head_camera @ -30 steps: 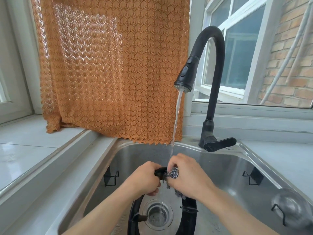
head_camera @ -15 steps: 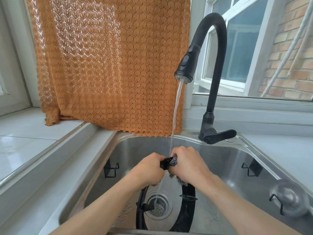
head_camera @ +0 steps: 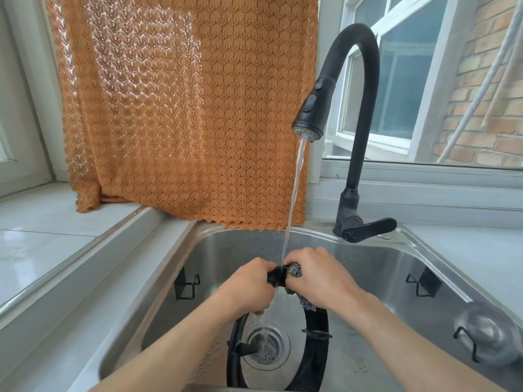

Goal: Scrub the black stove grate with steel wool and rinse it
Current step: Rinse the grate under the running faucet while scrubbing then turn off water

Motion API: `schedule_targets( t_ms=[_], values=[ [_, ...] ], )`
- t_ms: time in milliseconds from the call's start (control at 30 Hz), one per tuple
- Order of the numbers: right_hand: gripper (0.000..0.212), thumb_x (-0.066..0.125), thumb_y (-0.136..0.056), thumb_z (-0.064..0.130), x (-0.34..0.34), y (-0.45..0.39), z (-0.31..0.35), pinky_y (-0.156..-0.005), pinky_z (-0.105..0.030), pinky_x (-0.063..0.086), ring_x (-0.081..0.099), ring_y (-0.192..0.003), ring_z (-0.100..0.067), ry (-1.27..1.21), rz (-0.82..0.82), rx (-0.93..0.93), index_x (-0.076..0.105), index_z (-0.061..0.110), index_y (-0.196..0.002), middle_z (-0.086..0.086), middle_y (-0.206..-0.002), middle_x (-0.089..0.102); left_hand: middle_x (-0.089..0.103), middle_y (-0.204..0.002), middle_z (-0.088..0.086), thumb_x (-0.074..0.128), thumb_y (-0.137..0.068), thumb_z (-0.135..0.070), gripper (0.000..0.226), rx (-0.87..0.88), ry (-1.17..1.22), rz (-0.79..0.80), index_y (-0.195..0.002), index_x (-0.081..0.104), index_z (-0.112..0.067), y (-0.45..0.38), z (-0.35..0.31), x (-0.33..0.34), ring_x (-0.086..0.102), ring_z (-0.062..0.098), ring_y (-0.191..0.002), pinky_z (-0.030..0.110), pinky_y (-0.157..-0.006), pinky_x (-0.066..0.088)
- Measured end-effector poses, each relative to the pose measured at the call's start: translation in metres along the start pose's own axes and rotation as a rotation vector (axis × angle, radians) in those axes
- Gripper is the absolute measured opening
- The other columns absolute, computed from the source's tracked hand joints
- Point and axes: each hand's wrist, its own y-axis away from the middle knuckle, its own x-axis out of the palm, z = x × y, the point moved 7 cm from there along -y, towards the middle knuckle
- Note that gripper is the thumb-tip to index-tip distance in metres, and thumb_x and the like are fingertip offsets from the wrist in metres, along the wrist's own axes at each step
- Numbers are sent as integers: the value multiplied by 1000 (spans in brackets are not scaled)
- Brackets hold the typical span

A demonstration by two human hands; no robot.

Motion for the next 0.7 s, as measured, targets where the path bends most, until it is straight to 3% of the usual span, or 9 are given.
schedule_targets(
  t_ms=[167,267,400,533,633,700],
  values=[
    [27,68,-88,29,5,0,10,-68,-39,52,66,-90,-31,155,-10,-34,59,23,-112,-6,-94,69,63,-81,12,35,-91,6,39,3,-12,7,-109,67,-10,0,-2,0,59,24,-60,34,-58,54],
    [31,70,-88,24,1,-2,10,-70,-42,54,64,-85,-32,104,-14,-21,51,20,-113,-6,-89,63,62,-81,11,34,-93,5,43,21,-16,4,-115,67,-11,4,-6,0,59,22,-59,31,-56,54],
    [29,67,-90,19,-4,0,6,-54,-35,39,54,-65,-21,43,13,-41,48,22,-111,1,-77,51,62,-80,10,34,-92,5,42,30,-24,4,-109,66,-16,6,-9,0,59,20,-57,31,-55,54],
    [22,61,-93,20,-3,2,-5,-42,-22,33,46,-40,-6,-132,24,-29,50,32,-108,2,-83,61,64,-84,12,37,-95,6,39,-11,26,12,-112,64,-18,10,-6,-3,63,19,-59,29,-61,58],
    [15,61,-97,32,-11,2,-17,-52,-25,42,49,-42,-4,-300,-75,45,50,36,-106,6,-101,69,67,-90,15,38,-94,9,40,-57,77,5,-113,65,-15,15,-3,-6,68,17,-59,32,-67,64],
    [20,64,-95,42,-19,3,-30,-64,-28,47,60,-59,-5,-350,-143,133,51,34,-108,10,-102,67,70,-98,18,37,-92,10,45,-71,42,0,-117,65,-16,17,-1,-9,72,20,-62,38,-72,66]
  ],
)
